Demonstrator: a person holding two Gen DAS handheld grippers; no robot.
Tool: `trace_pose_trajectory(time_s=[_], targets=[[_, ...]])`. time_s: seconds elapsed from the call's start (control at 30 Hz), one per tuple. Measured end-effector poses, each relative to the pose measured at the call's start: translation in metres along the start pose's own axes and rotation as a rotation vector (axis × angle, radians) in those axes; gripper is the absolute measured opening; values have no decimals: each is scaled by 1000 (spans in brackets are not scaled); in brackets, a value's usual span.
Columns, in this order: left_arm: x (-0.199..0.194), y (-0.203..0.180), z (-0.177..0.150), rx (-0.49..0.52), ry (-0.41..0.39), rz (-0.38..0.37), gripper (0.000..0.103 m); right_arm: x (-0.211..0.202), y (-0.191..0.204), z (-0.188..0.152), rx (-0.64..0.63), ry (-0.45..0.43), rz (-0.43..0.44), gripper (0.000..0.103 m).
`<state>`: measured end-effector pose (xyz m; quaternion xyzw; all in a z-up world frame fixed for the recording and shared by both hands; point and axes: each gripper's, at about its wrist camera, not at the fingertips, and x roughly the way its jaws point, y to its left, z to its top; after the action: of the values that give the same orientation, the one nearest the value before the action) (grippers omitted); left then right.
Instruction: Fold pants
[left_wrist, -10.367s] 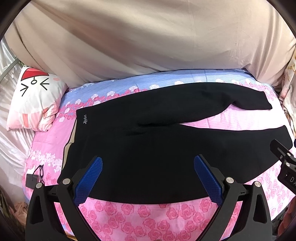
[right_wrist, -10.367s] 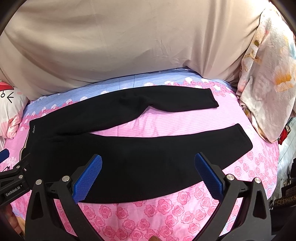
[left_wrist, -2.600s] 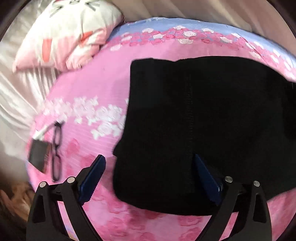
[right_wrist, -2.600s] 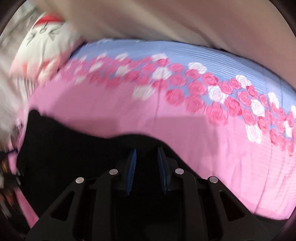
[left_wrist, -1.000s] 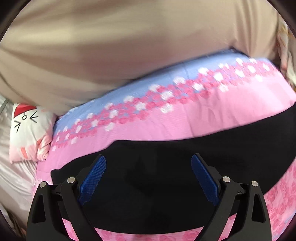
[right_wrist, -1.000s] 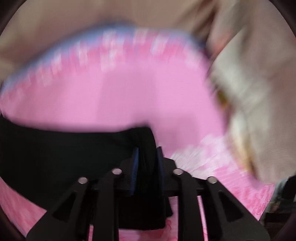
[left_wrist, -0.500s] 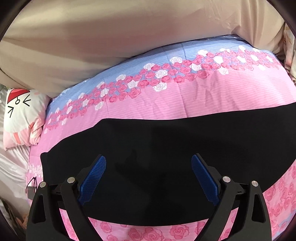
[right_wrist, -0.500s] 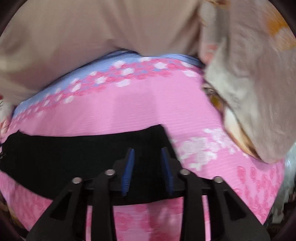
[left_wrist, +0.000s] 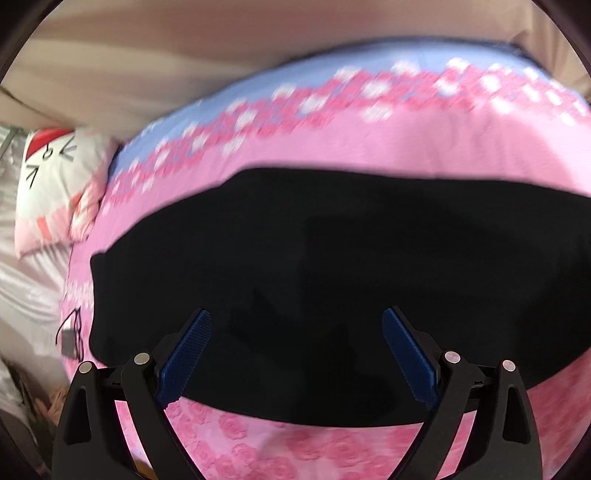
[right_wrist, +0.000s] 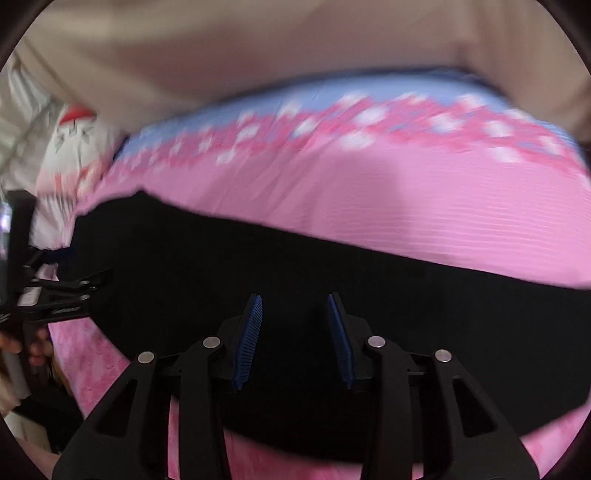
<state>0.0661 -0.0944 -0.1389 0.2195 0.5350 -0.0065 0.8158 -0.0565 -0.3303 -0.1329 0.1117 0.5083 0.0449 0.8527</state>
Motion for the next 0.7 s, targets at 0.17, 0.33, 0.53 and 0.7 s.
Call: trace_pose_trajectory(time_s=[0.17, 0.33, 0.53, 0.7], targets=[[26, 17, -16, -3, 57, 42, 92, -3, -41, 27, 125, -53, -132, 20], [22, 22, -16, -33, 57, -8, 92, 19, -38, 19, 43, 52, -180, 17], [-8, 9, -4, -4, 0, -63, 92, -49, -72, 4, 247, -116, -227, 22], [-26, -5, 6, 8, -41, -103, 92, -51, -129, -54, 349, -23, -334, 23]])
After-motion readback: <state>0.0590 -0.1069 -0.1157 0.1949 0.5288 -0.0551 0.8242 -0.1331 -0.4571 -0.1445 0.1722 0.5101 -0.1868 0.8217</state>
